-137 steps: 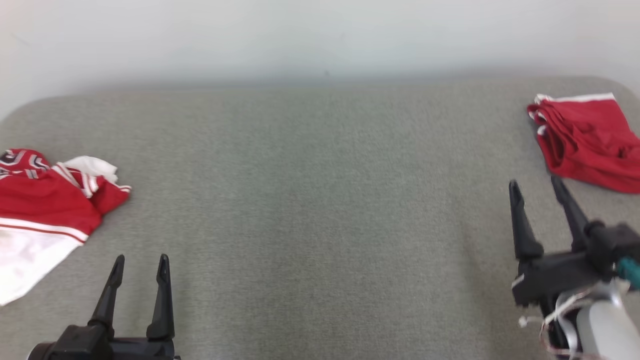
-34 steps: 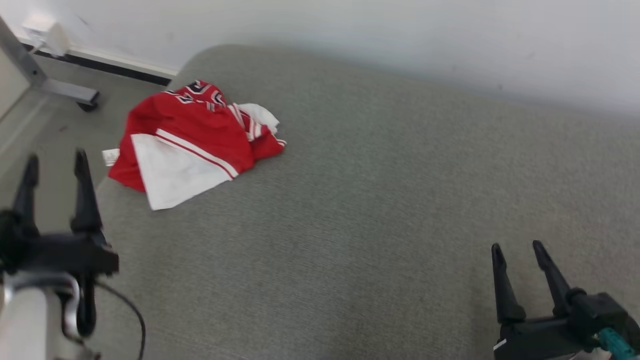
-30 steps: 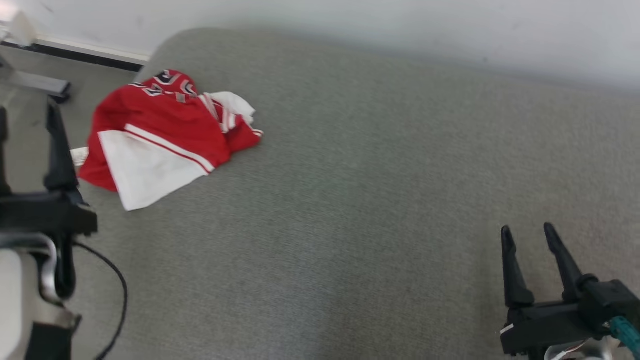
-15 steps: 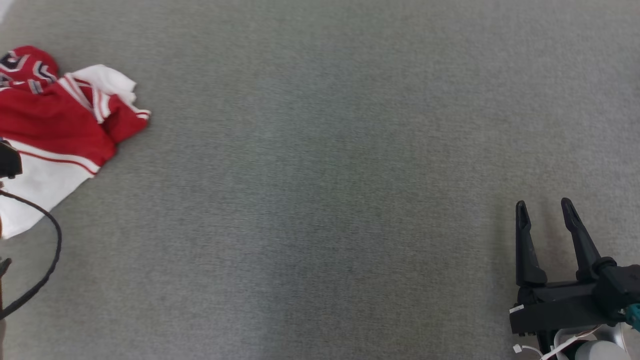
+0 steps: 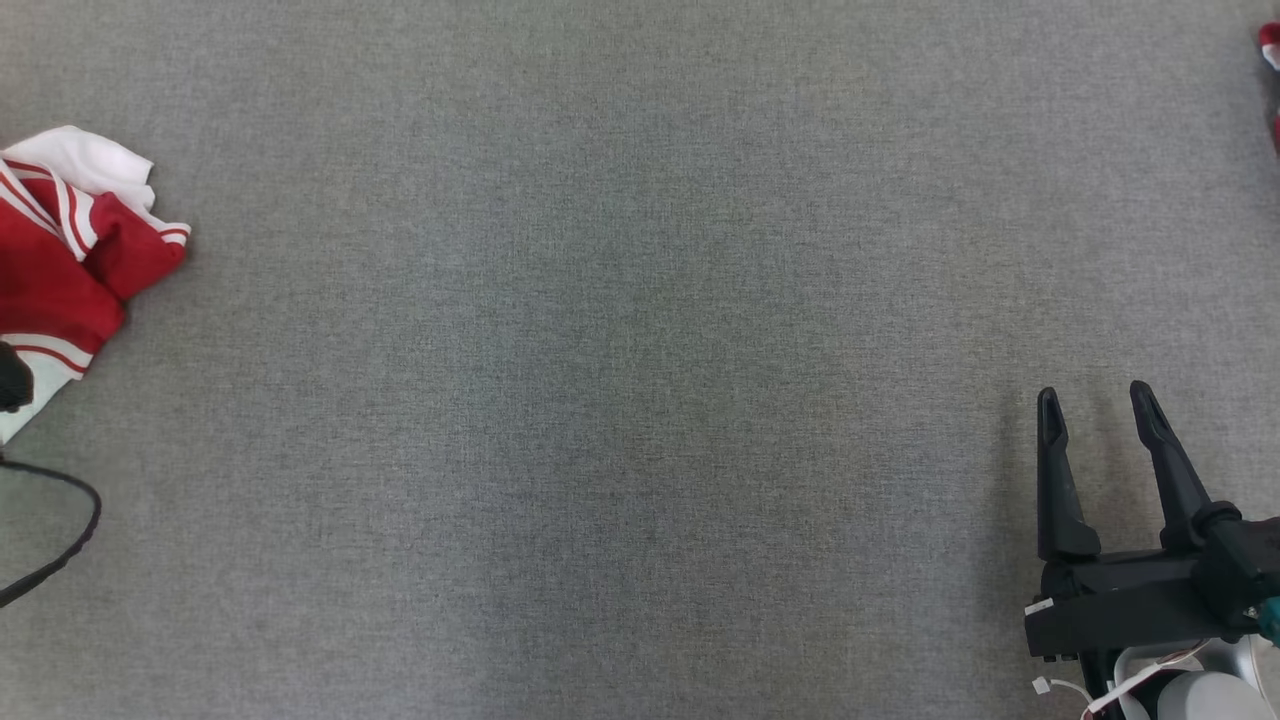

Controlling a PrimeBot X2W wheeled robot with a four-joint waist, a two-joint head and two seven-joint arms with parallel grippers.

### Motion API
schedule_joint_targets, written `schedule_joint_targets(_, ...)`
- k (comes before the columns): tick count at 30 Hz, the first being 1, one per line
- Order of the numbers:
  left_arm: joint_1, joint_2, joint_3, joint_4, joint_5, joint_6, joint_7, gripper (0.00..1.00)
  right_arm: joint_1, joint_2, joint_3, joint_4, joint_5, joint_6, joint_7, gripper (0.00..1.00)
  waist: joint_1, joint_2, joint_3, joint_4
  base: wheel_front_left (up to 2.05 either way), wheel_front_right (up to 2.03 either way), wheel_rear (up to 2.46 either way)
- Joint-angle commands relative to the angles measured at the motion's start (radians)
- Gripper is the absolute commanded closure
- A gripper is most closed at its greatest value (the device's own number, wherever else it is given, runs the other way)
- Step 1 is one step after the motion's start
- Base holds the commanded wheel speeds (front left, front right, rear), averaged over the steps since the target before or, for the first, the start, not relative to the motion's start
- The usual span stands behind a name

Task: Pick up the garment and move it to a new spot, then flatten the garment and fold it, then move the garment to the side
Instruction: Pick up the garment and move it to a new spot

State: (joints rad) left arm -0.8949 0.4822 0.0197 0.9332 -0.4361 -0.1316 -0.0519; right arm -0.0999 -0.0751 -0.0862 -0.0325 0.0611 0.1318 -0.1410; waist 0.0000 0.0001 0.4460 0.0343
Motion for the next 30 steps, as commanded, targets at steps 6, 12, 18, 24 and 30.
schedule_joint_targets(6, -0.026, 0.014, -0.088, 0.045, -0.045, 0.002, 0.112, 0.00, -0.002, 0.000, -0.003, -0.013, -0.008, -0.002, 0.007, 0.00, 0.0000, -0.0001, -0.004, -0.001, 0.00, 0.00, 0.00)
schedule_joint_targets(12, -0.061, 0.012, -0.150, 0.112, -0.079, 0.002, 0.243, 0.00, -0.007, 0.001, 0.003, -0.015, -0.011, -0.002, 0.014, 0.00, 0.0000, -0.0001, -0.007, -0.004, 0.00, 0.00, 0.00)
schedule_joint_targets(18, -0.087, 0.020, -0.170, 0.186, -0.086, 0.007, 0.301, 1.00, -0.010, 0.003, 0.007, -0.013, -0.009, -0.002, 0.014, 0.00, 0.0000, -0.0001, -0.012, -0.011, 0.00, 0.00, 0.00)
schedule_joint_targets(24, -0.115, 0.026, -0.163, 0.178, -0.083, 0.009, 0.151, 1.00, 0.001, 0.007, 0.001, 0.003, -0.001, -0.002, 0.006, 0.00, 0.0000, -0.0001, -0.047, -0.006, 0.00, 0.00, 0.00)
schedule_joint_targets(30, -0.156, 0.024, -0.196, 0.097, -0.056, 0.002, -0.056, 1.00, 0.016, 0.011, 0.005, 0.036, 0.012, -0.002, -0.013, 0.00, 0.0000, -0.0001, -0.111, 0.016, 0.00, 0.00, 0.00)
